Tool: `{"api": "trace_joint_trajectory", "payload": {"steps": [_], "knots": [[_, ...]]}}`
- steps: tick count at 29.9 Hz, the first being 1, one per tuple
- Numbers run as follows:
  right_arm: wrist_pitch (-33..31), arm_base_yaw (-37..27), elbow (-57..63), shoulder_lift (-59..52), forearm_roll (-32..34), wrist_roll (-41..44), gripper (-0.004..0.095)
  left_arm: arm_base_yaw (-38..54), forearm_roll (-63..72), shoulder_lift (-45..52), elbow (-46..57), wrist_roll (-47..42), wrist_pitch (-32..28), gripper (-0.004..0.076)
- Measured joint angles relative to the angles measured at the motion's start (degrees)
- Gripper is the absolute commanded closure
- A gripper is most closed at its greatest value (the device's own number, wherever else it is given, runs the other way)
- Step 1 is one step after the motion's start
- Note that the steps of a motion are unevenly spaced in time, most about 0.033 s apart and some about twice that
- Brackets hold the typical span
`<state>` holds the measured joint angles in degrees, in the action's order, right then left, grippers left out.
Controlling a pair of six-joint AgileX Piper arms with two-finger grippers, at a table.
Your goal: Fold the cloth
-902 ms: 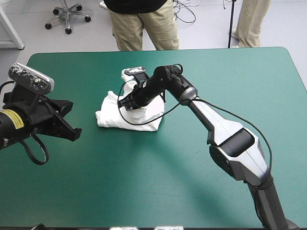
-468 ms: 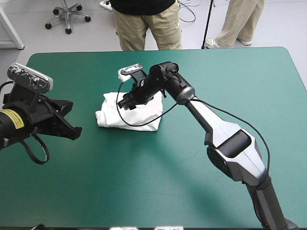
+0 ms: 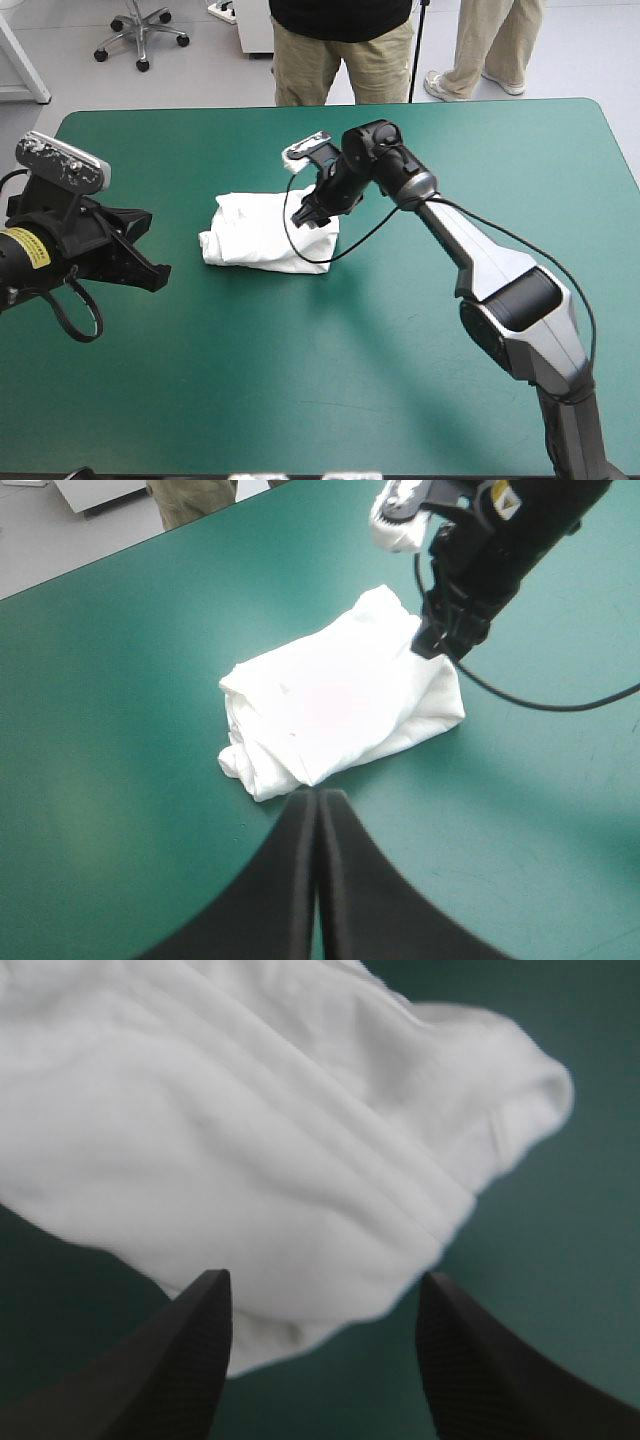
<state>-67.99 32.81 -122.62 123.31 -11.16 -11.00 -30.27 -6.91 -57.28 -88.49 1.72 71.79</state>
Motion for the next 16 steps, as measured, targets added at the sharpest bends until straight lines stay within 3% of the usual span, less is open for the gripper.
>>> {"api": "trace_joint_trajectory", "payload": {"steps": [7,16], "knots": [[4.37,-5.81,12.19,-5.95,-6.42,-2.53,0.0321,0.0,0.0,0.0,0.0,-1.72,0.0,0.0733],[10.17,-6.14,14.67,-3.7,-13.37,-3.78,0.0292,0.0,0.0,-0.06,0.0,-4.38,0.0,0.0733]]}}
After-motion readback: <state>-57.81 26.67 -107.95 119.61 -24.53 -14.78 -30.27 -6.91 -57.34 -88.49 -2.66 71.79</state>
